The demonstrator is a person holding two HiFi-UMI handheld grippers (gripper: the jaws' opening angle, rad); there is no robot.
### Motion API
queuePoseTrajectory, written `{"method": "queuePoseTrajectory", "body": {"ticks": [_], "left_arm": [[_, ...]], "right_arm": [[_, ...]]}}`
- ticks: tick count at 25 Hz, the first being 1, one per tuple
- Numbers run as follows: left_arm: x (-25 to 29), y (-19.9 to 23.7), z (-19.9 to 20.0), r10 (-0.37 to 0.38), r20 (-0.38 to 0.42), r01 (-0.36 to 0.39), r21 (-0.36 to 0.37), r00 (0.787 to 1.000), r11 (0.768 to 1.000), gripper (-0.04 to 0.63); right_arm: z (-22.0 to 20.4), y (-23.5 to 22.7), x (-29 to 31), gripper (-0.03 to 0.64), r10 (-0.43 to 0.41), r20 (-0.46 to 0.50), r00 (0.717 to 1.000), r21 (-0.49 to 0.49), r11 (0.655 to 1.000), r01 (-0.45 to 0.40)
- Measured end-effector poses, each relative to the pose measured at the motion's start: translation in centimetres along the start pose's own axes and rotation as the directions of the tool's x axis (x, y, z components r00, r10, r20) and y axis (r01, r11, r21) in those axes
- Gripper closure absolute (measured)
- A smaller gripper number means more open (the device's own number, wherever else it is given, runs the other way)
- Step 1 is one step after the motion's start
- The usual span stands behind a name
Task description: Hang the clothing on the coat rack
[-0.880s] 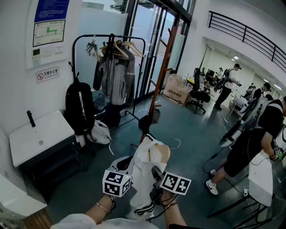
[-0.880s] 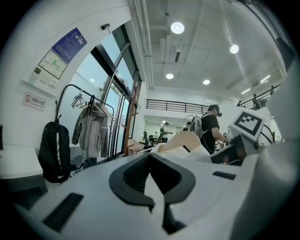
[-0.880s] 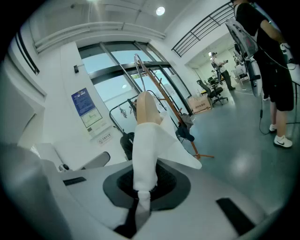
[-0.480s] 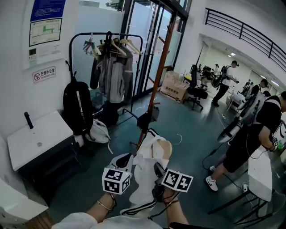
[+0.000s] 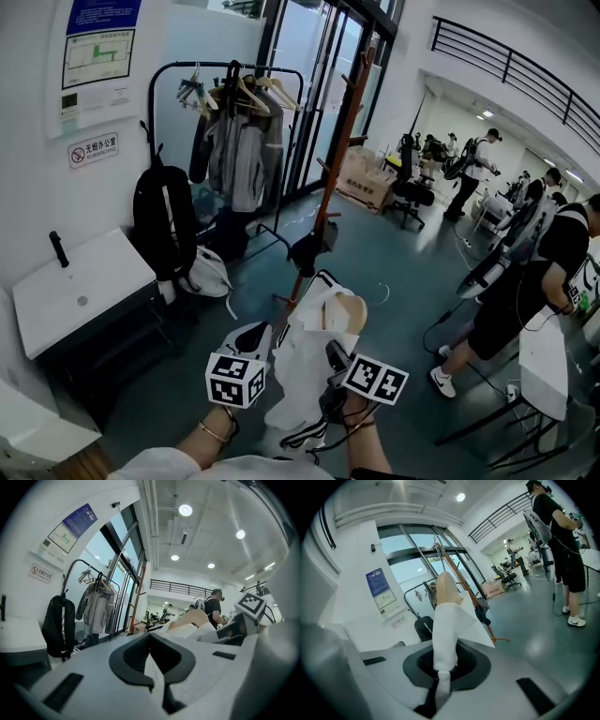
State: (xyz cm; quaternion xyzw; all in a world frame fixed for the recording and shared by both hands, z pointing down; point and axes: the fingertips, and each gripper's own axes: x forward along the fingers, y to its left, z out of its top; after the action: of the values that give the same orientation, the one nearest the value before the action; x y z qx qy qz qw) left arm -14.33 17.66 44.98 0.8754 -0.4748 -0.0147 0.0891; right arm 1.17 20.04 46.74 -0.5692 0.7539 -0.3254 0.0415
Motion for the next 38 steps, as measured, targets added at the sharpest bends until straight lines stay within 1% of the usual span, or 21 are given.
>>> {"method": "queuePoseTrajectory", "body": {"ticks": [2, 10, 19, 23, 28, 33, 38], "left_arm": [[-0.1, 0.6, -0.1, 0.003, -0.005, -0.003, -0.012, 1.0, 1.0, 0.588], [0.7, 1.6, 0.3, -0.006, -0.001, 0.006, -0.013, 1.0, 1.0, 0.587], [3.6, 2.5, 0.4, 0.005, -0.005, -0.005, -0.007, 1.0, 1.0, 0.586], [6.0, 3.3, 0.3, 0.015, -0.01, -0.015, -0.008, 1.0, 1.0, 0.586], [9.8, 4.1, -0.4, 0.017, -0.035, -0.017, -0.017, 0.999, 1.0, 0.588], [13.9, 4.1, 0.2, 0.007, -0.027, -0.007, -0.019, 1.0, 1.0, 0.586], [17.4, 3.6, -0.1, -0.002, -0.04, 0.001, -0.016, 0.999, 1.0, 0.588]], "right_arm": [[0.0, 0.1, 0.0, 0.584, -0.006, 0.006, 1.0, 0.01, 1.0, 0.006], [1.2, 0.0, 0.6, 0.581, -0.022, 0.022, 1.0, 0.068, 0.997, 0.021], [3.0, -1.5, 2.8, 0.578, -0.028, 0.029, 0.999, 0.061, 0.998, 0.026], [4.1, -2.8, 4.4, 0.578, -0.035, 0.025, 0.999, 0.048, 0.998, 0.033], [5.4, -5.0, 7.0, 0.578, -0.045, 0.007, 0.999, 0.067, 0.997, 0.045], [7.6, -7.0, 9.3, 0.578, -0.042, 0.002, 0.999, 0.058, 0.997, 0.042], [9.5, -8.9, 10.7, 0.578, -0.033, 0.003, 0.999, 0.066, 0.997, 0.033]]}}
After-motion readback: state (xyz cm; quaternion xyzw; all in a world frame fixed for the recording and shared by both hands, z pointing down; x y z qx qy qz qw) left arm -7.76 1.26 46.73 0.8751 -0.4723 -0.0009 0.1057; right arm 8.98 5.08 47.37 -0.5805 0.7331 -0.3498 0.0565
